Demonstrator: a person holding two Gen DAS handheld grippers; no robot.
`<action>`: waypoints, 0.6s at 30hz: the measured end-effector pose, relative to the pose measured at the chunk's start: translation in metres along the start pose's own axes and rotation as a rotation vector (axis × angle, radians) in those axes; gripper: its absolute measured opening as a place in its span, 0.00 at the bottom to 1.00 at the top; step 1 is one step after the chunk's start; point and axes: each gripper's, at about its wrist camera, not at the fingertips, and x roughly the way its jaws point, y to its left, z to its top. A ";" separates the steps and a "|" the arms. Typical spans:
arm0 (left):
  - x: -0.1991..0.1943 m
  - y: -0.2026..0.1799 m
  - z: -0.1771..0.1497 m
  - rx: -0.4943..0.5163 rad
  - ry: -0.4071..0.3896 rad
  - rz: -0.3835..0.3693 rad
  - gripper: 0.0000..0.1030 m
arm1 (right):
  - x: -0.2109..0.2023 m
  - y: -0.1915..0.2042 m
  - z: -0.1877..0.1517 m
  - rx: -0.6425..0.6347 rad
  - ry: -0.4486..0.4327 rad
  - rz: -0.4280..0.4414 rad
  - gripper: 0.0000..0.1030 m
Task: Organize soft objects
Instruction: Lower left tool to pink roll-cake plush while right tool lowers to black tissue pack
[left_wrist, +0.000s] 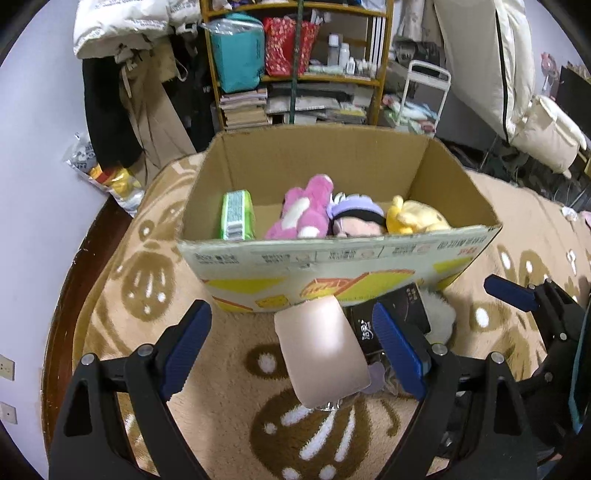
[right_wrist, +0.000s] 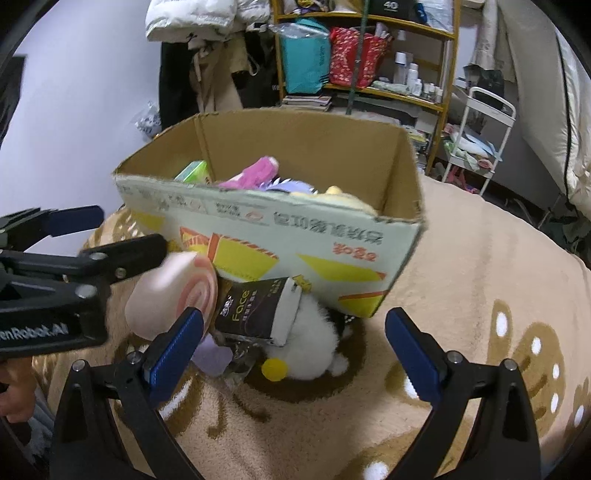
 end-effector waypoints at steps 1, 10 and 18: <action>0.003 0.000 0.000 -0.004 0.014 -0.005 0.85 | 0.002 0.002 -0.001 -0.016 0.001 0.004 1.00; 0.028 0.000 -0.009 -0.025 0.103 -0.018 0.80 | 0.009 0.012 -0.004 -0.073 0.014 0.037 0.81; 0.030 -0.003 -0.012 -0.033 0.120 -0.070 0.46 | 0.022 0.011 -0.006 -0.061 0.058 0.108 0.62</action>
